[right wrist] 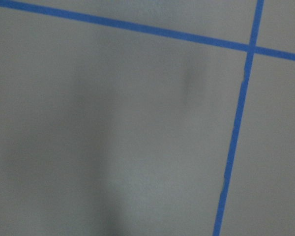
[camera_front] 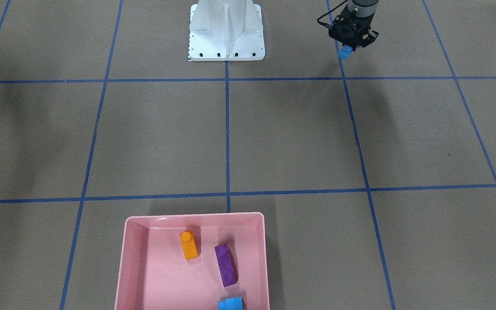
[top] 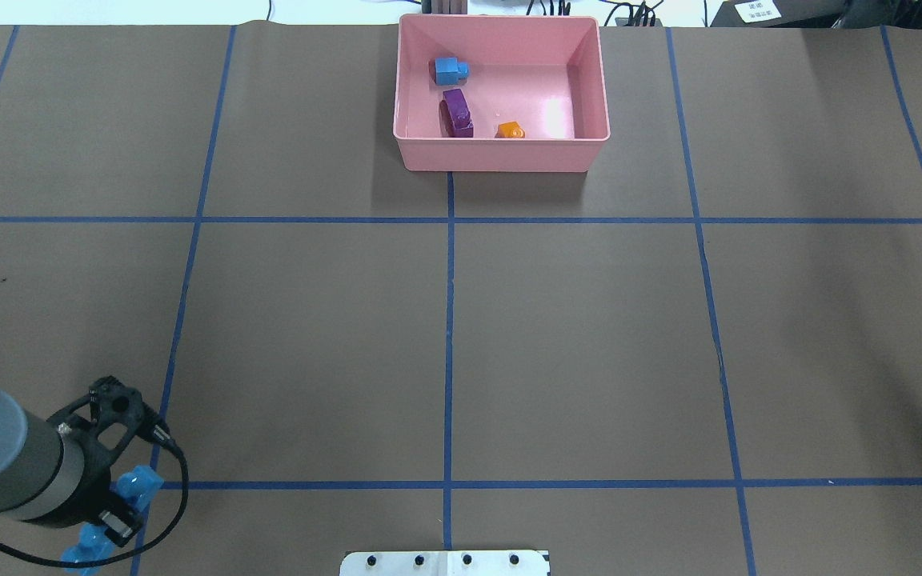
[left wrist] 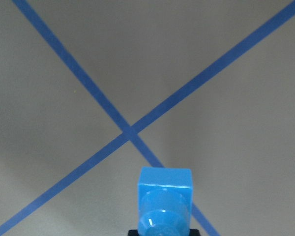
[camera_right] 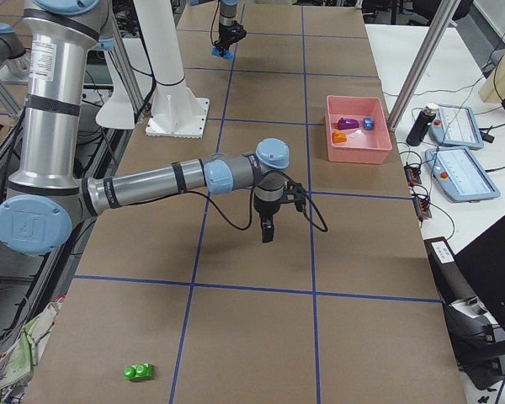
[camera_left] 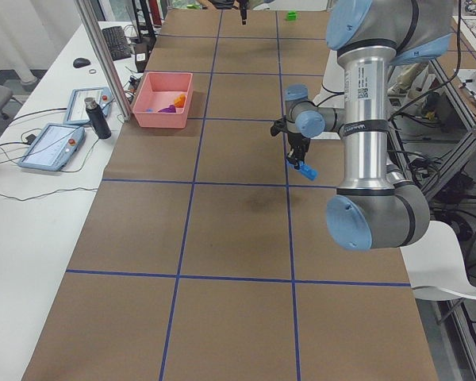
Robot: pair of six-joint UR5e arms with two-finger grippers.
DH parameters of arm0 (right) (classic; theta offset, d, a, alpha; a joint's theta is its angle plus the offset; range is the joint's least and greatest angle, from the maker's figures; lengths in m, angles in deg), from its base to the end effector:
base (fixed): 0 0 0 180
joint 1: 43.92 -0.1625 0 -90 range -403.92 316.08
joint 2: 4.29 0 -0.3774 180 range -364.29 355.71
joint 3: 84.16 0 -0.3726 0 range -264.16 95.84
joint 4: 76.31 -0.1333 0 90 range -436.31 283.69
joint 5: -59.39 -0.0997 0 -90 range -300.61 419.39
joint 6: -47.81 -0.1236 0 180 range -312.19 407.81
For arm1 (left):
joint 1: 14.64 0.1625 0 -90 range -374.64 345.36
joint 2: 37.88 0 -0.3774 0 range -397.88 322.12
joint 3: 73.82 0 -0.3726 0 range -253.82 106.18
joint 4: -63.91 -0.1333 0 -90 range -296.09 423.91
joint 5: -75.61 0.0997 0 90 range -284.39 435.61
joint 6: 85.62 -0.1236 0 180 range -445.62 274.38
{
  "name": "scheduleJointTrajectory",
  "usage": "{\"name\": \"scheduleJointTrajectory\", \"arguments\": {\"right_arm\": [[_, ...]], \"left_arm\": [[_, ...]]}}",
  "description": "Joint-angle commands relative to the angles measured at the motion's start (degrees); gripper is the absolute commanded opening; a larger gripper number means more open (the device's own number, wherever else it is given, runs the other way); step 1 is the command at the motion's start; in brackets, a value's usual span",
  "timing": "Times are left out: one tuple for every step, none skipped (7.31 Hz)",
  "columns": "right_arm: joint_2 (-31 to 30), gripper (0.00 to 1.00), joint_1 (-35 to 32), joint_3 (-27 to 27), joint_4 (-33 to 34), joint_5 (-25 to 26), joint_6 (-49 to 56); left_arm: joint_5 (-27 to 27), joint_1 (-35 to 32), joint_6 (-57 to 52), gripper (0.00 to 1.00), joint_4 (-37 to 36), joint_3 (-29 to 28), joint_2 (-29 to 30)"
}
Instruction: Put all blocks into box
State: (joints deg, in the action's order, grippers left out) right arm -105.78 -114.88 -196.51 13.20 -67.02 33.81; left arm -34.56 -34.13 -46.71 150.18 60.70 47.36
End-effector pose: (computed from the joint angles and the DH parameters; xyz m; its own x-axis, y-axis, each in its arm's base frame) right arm -0.0765 -0.4053 0.5400 0.7786 -0.1377 0.6123 0.1355 0.9895 0.0502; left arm 0.3506 -0.2203 0.3355 0.5738 0.5717 -0.5864 -0.5166 0.8083 0.2826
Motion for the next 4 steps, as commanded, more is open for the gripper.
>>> {"name": "scheduleJointTrajectory", "arguments": {"right_arm": [[-4.58,1.0,-1.8,0.46,-0.3,2.55,3.18],[-6.85,1.0,-3.03,0.64,-0.31,4.05,7.28],[-8.26,1.0,-6.09,1.86,-0.22,3.72,14.54],[-8.54,1.0,-9.6,4.57,-0.13,3.19,21.75]], "left_arm": [[-6.42,-11.64,-0.41,0.0,-0.05,-1.71,3.87],[-9.16,-16.58,-0.5,0.0,-0.05,-3.9,6.93],[-11.36,-19.85,-0.5,0.0,-0.05,-6.44,10.61],[-13.65,-22.75,-0.42,0.0,-0.14,-9.25,14.83]]}}
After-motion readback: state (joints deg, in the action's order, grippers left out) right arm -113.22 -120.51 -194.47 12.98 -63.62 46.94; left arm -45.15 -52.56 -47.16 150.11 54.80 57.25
